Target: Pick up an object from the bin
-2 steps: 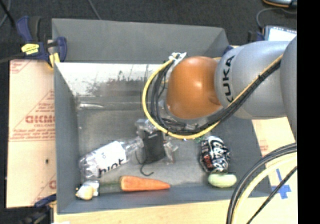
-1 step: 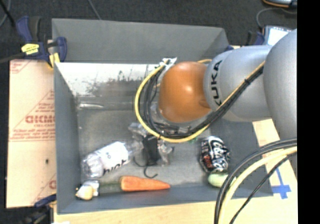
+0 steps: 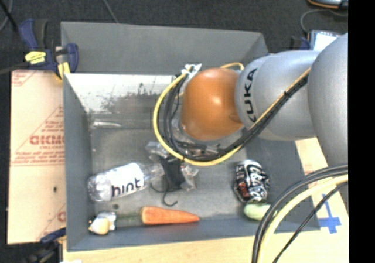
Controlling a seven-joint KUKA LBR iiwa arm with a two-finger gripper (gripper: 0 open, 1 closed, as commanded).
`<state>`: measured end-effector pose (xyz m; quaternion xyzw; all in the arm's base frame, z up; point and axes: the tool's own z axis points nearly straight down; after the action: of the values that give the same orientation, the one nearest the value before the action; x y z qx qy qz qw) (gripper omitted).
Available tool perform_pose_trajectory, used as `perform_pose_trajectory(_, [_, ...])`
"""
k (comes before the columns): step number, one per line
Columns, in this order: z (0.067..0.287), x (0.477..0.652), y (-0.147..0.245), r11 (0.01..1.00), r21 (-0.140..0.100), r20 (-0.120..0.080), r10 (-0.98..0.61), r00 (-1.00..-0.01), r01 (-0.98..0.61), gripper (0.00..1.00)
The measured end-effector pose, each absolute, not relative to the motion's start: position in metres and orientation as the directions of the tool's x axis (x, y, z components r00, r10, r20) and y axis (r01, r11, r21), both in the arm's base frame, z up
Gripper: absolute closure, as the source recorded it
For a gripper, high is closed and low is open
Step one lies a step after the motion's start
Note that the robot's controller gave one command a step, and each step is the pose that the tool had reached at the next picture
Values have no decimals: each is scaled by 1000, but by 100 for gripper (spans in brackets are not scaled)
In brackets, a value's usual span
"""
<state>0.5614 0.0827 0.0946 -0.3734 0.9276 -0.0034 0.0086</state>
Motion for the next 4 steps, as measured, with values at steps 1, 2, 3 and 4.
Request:
perform_pose_trajectory(1, [105,562,93,714,-10,-10,-700,-714,-700,0])
perform_pose_trajectory(2, [88,566,103,727,-13,-18,-686,-727,-686,100])
perform_pose_trajectory(3, [88,565,102,728,-13,-17,-686,-727,-686,100])
perform_pose_trajectory(4, [107,577,108,726,-14,-18,-688,-725,-688,100])
